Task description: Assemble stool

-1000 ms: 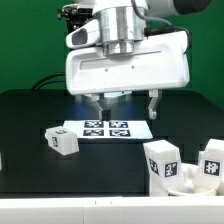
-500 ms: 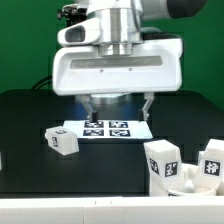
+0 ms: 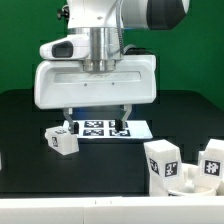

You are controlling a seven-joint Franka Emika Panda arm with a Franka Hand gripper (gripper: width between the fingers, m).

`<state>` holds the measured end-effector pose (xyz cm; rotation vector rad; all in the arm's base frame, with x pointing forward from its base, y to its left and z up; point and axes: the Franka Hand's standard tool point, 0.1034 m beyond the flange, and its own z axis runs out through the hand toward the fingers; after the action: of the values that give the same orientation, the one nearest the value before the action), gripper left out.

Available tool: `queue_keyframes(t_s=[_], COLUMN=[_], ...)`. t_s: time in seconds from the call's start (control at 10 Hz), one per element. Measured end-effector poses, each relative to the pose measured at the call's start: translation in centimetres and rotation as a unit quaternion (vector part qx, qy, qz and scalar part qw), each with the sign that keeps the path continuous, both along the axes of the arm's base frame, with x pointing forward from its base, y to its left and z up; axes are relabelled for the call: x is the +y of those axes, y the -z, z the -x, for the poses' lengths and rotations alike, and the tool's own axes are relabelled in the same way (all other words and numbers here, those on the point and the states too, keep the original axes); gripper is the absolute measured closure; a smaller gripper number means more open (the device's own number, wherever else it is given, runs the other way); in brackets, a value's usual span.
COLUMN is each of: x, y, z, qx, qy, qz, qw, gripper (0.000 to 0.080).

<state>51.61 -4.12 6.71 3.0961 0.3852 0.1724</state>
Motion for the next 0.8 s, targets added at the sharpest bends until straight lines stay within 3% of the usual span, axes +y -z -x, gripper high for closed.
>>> queue_keyframes(t_s=[0.2, 0.4, 0.5, 0.8], x=[0.2, -0.5, -0.6, -0.1], y=[0.2, 1.5, 1.7, 1.9], z=[0.3, 2.5, 3.6, 4.3], qx=[0.014, 0.101, 0.184, 0.274], qy=[0.007, 0.018, 0.041, 0.072], qz=[-0.004, -0.009, 0.008, 0.028], qw=[1.000, 0.995, 0.982, 0.958], gripper=[0.0151, 0.0151, 0.0151, 0.0151])
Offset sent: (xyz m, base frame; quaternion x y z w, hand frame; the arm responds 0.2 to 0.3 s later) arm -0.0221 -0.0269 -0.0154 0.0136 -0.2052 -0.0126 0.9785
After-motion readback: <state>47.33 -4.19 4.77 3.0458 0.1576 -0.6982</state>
